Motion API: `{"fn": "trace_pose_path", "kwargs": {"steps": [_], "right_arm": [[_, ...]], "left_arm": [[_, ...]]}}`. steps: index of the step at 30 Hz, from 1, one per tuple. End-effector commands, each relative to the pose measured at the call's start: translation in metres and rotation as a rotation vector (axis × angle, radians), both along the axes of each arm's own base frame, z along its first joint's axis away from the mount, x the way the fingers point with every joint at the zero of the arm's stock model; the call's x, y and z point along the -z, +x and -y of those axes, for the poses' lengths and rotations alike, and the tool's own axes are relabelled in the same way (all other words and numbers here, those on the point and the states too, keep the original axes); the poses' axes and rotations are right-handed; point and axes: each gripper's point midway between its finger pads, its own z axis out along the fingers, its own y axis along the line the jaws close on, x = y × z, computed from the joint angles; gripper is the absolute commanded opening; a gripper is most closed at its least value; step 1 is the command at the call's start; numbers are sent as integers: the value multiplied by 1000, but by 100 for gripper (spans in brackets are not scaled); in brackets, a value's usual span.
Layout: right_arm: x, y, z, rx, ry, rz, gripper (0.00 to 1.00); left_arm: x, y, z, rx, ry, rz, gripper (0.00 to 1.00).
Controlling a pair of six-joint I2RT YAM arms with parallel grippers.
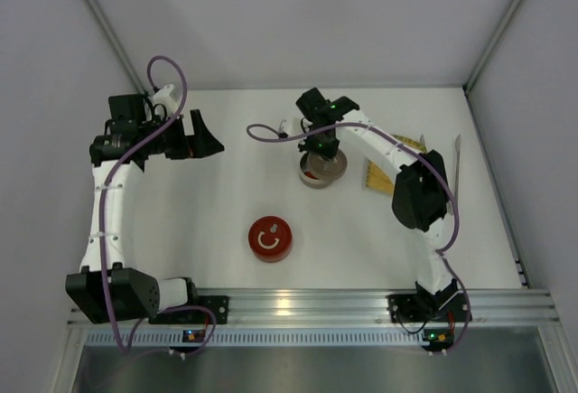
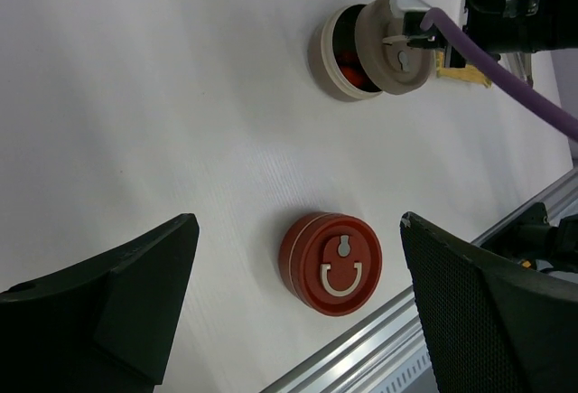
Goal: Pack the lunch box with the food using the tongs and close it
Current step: Close the box lid on the packing box.
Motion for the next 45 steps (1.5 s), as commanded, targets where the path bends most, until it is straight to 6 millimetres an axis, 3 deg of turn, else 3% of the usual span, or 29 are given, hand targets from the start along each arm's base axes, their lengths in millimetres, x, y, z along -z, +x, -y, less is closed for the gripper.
{"fn": "trace_pose_path", "kwargs": {"steps": [1, 10, 23, 34, 45], "right_arm": [[-22, 10, -4, 6, -72, 92, 0], [-21, 7, -27, -48, -96, 100, 0], [-3, -1, -34, -79, -105, 43, 0], [-3, -2, -47, -101, -84, 54, 0], [4, 2, -46, -125, -110, 56, 0]], "left_arm": [[-24, 0, -11, -28, -34, 87, 98], [-26, -1, -28, -53, -66, 97, 98], [-30, -1, -27, -43, -77, 114, 98], [-27, -2, -28, -47, -72, 116, 98], [-24, -2, -27, -46, -80, 111, 98]]}}
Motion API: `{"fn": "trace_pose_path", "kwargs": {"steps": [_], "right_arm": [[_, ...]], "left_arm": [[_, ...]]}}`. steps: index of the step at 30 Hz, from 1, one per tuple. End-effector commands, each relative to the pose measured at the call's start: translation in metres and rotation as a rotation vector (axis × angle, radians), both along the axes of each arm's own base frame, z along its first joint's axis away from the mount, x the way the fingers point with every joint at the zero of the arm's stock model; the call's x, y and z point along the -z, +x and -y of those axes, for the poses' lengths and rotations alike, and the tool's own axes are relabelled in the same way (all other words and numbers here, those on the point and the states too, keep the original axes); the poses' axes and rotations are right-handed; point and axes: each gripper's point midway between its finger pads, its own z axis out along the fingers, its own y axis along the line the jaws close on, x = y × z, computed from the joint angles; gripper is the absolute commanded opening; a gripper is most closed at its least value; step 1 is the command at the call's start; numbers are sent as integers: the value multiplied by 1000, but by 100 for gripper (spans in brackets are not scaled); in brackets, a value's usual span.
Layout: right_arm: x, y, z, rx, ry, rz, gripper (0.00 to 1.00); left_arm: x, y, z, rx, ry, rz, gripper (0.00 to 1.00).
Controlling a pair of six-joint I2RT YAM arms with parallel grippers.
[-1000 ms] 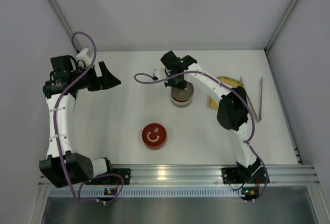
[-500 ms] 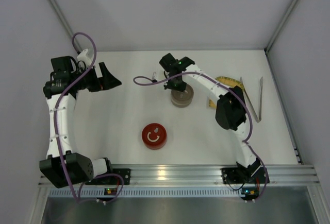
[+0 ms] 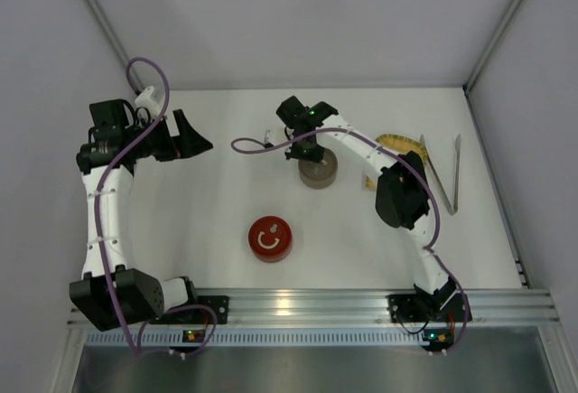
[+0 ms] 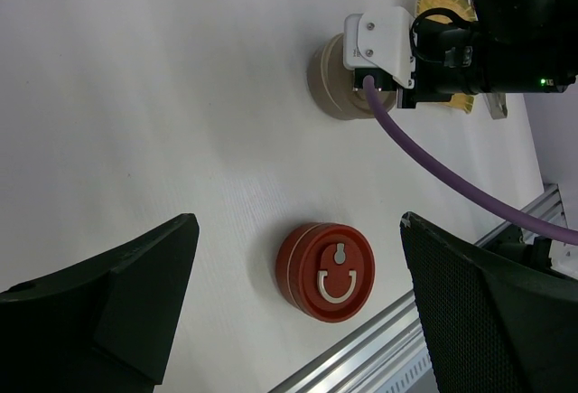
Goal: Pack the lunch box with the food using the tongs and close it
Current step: Close the box lid on the packing box.
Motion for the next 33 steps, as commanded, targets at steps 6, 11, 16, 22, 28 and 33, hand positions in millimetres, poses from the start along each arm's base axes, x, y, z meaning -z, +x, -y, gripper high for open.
{"fn": "trace_pose_path", "kwargs": {"steps": [6, 11, 16, 22, 28, 33], "right_arm": [[-7, 4, -10, -41, 12, 18, 0], [-19, 0, -10, -43, 37, 11, 0], [-24, 0, -10, -49, 50, 17, 0], [-23, 5, -10, -43, 55, 21, 0], [-34, 3, -13, -43, 92, 13, 0], [-39, -1, -16, -36, 119, -4, 0]], "left_arm": [[-13, -2, 1, 18, 10, 74, 98], [-13, -2, 1, 22, 10, 76, 98], [-13, -1, 4, 29, -11, 75, 98], [-13, -2, 4, 31, -6, 76, 98], [-11, -3, 3, 32, 2, 73, 98], [-5, -3, 4, 45, -6, 59, 98]]}}
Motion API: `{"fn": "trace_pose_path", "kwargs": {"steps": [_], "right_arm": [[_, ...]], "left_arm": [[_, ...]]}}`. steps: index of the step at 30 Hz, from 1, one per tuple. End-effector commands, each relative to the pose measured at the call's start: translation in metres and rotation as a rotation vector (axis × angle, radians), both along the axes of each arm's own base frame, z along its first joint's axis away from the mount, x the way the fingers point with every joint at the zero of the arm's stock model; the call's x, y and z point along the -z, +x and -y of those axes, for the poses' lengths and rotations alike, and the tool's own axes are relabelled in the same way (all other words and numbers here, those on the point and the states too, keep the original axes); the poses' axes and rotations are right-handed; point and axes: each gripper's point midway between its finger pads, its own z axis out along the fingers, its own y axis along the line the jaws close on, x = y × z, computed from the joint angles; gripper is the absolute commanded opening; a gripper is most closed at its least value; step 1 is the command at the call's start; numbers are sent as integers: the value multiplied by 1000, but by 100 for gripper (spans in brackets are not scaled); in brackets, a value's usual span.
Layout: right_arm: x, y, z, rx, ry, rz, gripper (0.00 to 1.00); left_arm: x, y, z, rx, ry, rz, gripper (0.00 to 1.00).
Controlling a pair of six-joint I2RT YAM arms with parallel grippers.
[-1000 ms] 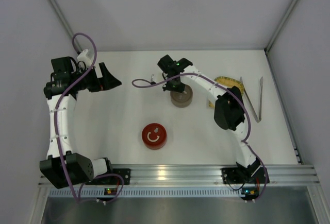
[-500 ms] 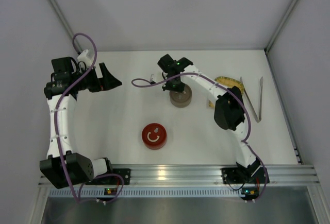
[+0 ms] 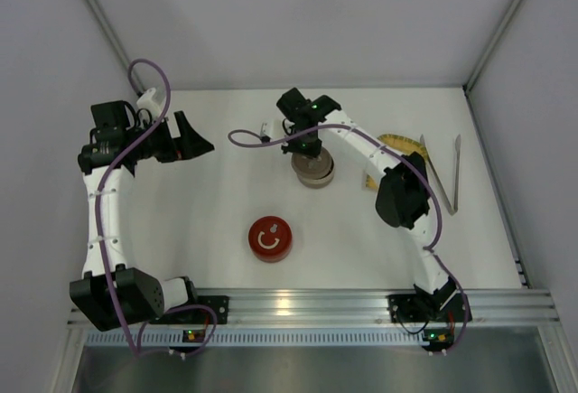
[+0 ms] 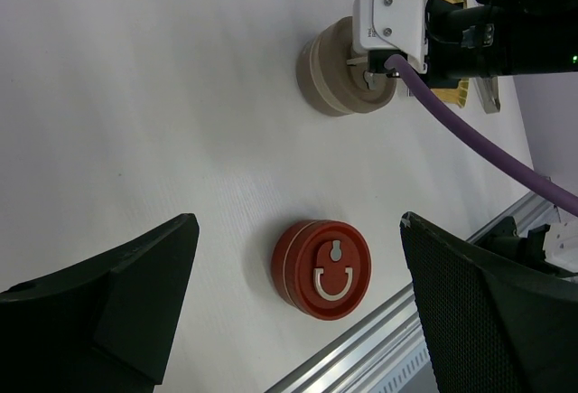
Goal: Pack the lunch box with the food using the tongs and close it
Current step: Close the box lid on the packing box.
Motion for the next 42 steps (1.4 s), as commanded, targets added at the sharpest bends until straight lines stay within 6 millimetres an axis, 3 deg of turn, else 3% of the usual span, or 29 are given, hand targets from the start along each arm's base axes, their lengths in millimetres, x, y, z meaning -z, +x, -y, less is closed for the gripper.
{"fn": "trace_pose_path", "kwargs": {"steps": [1, 18, 42], "right_arm": [[-21, -5, -1, 2, 39, -3, 0], [-3, 12, 12, 28, -13, 11, 0], [20, 5, 6, 31, 4, -49, 0]], "left_arm": [[-7, -1, 2, 29, 8, 60, 98], [-5, -3, 1, 33, 13, 59, 98], [1, 0, 1, 31, 10, 48, 98]]}}
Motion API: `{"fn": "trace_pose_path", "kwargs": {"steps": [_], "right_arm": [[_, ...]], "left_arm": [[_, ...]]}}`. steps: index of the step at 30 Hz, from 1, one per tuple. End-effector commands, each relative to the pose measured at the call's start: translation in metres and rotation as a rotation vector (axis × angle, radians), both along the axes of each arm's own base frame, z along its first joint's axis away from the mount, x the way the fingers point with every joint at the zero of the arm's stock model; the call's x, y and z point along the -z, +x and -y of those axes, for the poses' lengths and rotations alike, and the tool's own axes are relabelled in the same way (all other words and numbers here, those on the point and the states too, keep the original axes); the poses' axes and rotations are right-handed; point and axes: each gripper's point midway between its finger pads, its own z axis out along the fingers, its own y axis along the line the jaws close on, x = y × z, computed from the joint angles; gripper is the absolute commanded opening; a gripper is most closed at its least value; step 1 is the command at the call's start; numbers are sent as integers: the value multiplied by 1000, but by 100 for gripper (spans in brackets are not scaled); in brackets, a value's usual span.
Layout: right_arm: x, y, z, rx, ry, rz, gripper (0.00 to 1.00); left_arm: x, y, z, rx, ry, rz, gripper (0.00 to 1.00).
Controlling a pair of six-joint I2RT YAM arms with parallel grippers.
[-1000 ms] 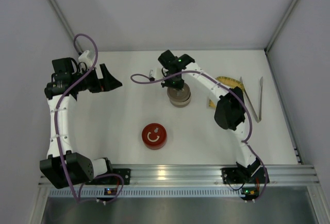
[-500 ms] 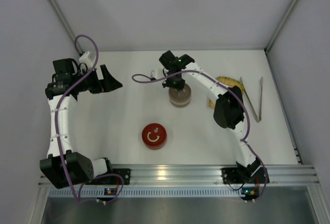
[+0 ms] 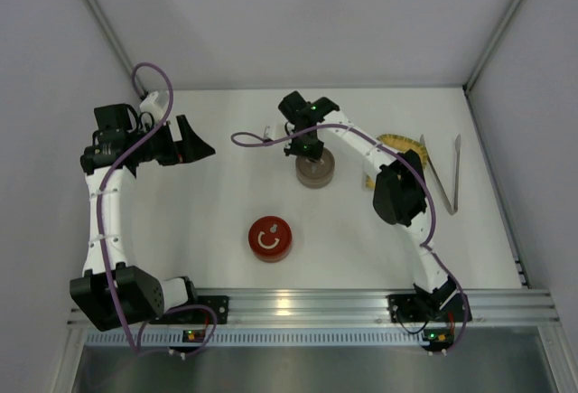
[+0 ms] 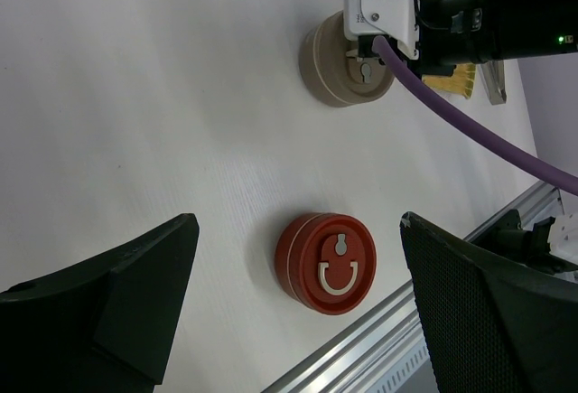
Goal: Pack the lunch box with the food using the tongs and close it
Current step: Close the box lid on the packing box.
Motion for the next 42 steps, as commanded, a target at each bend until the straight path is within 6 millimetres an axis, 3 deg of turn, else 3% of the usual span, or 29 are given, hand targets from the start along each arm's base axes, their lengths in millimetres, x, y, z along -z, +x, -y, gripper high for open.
{"fn": "trace_pose_path", "kwargs": {"steps": [1, 5, 10, 13, 16, 21, 30, 36, 37, 42], "right_arm": [[3, 0, -2, 9, 25, -16, 0], [12, -5, -2, -2, 24, -37, 0], [20, -8, -5, -7, 42, -68, 21], [24, -9, -6, -6, 53, -81, 25], [28, -8, -5, 9, 67, -100, 21], [31, -17, -1, 56, 94, -158, 0], [31, -57, 12, 392, 210, -291, 0], [47, -90, 21, 716, 191, -400, 0], [55, -102, 23, 815, 186, -445, 0], [62, -120, 18, 959, 269, -493, 0]], "left_arm": [[-12, 2, 1, 20, 5, 70, 98], [-13, 2, 0, 21, 5, 72, 98], [-14, 1, 0, 21, 8, 74, 98], [-13, 1, 0, 20, 9, 72, 98], [-14, 0, 0, 19, 10, 73, 98], [-15, -2, 0, 14, 14, 71, 98], [-22, -7, 0, 4, 26, 79, 98], [-20, -8, -3, -22, 38, 66, 98], [-20, -8, -4, -25, 42, 66, 98], [-14, -8, -7, -41, 58, 58, 98]]}}
